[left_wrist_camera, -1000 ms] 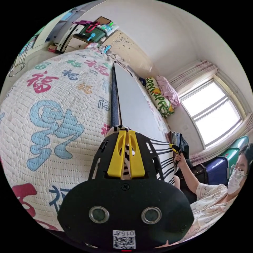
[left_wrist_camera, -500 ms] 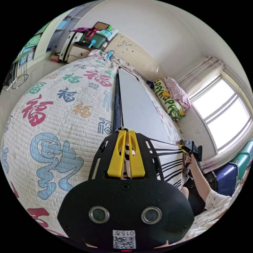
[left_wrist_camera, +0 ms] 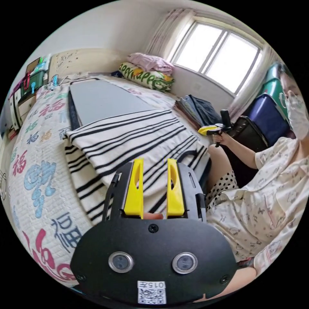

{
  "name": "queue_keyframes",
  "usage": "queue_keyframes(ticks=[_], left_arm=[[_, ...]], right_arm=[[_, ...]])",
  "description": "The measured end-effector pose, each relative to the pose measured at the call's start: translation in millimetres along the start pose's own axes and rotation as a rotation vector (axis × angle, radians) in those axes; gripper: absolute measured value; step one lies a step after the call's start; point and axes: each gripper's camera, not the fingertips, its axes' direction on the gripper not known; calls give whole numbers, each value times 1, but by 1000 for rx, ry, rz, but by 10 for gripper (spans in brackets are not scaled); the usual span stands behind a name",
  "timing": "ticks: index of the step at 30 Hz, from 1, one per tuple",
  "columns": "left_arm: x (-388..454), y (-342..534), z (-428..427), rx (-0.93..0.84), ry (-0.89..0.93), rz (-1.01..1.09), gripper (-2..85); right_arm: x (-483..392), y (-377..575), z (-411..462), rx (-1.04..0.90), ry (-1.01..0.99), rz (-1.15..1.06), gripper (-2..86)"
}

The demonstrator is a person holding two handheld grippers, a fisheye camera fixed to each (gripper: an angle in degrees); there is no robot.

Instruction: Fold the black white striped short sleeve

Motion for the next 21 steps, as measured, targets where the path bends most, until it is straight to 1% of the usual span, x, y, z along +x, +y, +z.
queue_keyframes(ticks=[3, 4, 7, 9, 10, 13, 18, 21], left_arm=[[38, -15, -2, 5, 31, 35, 116], [51, -25, 0, -30, 16, 54, 117], [79, -49, -1, -111, -50, 98, 106], [89, -62, 1, -169, -86, 113, 84], [94, -71, 3, -222, -137, 109, 68], [111, -93, -15, -209, -219, 103, 41], [153, -133, -44, -255, -327, 166, 42], [171, -150, -67, -242, -368, 176, 76]], right_arm=[[-26, 16, 43, -70, 21, -89, 82], [-33, 18, 65, -137, 33, -110, 86], [-53, 24, 109, -235, 116, -166, 93], [-63, 30, 126, -243, 188, -192, 91], [-70, 36, 135, -251, 239, -211, 86], [-81, 53, 152, -268, 297, -249, 64], [-90, 77, 168, -289, 348, -267, 46], [-91, 89, 182, -297, 370, -260, 45]])
